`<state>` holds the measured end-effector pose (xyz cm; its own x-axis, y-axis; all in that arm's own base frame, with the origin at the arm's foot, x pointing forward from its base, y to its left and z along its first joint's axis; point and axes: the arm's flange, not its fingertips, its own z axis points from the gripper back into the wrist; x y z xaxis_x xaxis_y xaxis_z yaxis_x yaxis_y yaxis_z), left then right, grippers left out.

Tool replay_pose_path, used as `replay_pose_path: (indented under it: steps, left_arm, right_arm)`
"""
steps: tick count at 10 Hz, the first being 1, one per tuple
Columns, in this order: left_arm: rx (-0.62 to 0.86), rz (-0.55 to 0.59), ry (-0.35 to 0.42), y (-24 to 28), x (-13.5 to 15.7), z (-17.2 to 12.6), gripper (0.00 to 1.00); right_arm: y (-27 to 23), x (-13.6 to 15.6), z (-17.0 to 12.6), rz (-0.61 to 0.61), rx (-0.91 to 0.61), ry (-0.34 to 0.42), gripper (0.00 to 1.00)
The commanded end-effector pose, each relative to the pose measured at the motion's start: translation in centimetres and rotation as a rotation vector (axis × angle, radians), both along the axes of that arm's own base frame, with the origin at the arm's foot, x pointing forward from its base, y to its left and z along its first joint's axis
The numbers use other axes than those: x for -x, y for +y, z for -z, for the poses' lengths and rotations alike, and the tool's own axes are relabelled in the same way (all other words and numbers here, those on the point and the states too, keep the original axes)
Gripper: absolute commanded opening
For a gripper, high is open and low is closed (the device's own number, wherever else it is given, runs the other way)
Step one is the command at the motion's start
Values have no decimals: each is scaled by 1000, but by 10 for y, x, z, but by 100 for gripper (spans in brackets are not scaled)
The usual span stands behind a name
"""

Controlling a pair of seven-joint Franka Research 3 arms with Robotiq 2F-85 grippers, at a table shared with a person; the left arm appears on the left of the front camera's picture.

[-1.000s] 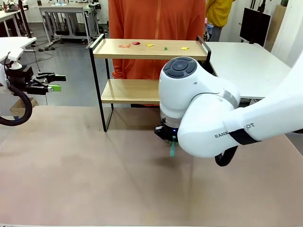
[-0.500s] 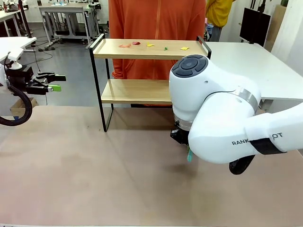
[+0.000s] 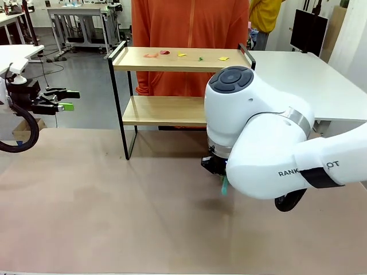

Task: Clean the shelf.
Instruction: Clean the specific section of the Shelf indicated by the human with the Duster.

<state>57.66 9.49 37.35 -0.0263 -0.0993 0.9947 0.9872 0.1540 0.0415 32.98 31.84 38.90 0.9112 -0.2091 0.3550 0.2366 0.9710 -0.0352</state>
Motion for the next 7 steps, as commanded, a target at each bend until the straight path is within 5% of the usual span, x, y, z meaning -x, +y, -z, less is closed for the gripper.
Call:
replay_pose_path:
  steps: [1,7]
  left_arm:
    - [-5,1,-6,0,1,-3,100]
    - [-5,1,-6,0,1,-3,100]
  right_arm:
    - [-10,32,-26,-145,-104,-5,13]
    - [-35,63,-67,-438,-186,112,13]
